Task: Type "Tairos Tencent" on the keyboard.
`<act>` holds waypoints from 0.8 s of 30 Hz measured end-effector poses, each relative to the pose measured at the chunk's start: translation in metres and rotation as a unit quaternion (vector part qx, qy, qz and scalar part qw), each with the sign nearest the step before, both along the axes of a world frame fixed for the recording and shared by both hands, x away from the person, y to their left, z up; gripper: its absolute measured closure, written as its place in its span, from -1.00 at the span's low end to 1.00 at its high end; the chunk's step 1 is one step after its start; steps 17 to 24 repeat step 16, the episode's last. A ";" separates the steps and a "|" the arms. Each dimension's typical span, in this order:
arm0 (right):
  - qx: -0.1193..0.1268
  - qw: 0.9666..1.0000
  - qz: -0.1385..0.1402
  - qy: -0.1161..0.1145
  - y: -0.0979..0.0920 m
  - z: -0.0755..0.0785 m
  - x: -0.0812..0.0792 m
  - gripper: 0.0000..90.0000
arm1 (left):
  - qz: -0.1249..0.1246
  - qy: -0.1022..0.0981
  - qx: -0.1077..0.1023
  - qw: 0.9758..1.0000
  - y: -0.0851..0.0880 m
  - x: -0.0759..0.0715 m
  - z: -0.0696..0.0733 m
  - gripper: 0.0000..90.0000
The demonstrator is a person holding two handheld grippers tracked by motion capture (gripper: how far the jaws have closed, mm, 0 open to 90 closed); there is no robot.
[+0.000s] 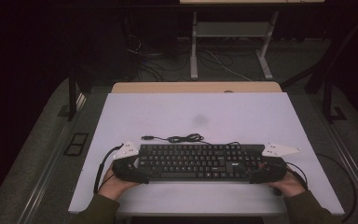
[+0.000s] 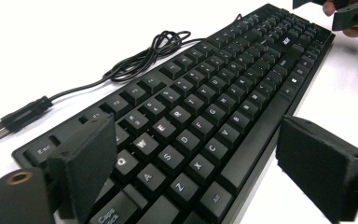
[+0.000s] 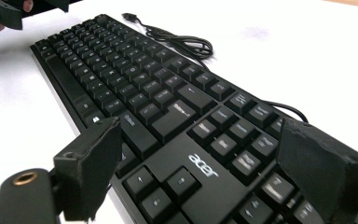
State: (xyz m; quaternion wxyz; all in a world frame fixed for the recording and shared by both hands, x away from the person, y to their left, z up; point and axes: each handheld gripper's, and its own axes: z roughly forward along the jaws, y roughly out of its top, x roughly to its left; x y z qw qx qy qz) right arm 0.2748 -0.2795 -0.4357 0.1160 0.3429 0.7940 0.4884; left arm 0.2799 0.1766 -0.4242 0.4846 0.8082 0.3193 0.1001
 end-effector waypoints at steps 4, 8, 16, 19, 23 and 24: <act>0.002 1.000 -0.004 -0.001 -0.007 -0.001 -0.001 -0.69 | 0.007 -0.001 0.003 1.000 0.002 0.000 -0.002 -0.87; -0.002 1.000 -0.008 -0.007 -0.014 -0.001 -0.003 -0.69 | 0.012 -0.001 0.008 1.000 0.001 0.000 -0.004 -0.99; 0.004 1.000 -0.014 -0.011 -0.019 -0.001 -0.002 -0.69 | 0.018 0.000 0.017 1.000 0.004 0.002 -0.005 -1.00; 0.004 1.000 -0.014 -0.011 -0.019 -0.001 -0.002 -0.69 | 0.018 0.000 0.017 1.000 0.004 0.002 -0.005 -1.00; 0.004 1.000 -0.014 -0.011 -0.019 -0.001 -0.002 -0.69 | 0.018 0.000 0.017 1.000 0.004 0.002 -0.005 -1.00; 0.004 1.000 -0.014 -0.011 -0.019 -0.001 -0.002 -0.69 | 0.018 0.000 0.017 1.000 0.004 0.002 -0.005 -1.00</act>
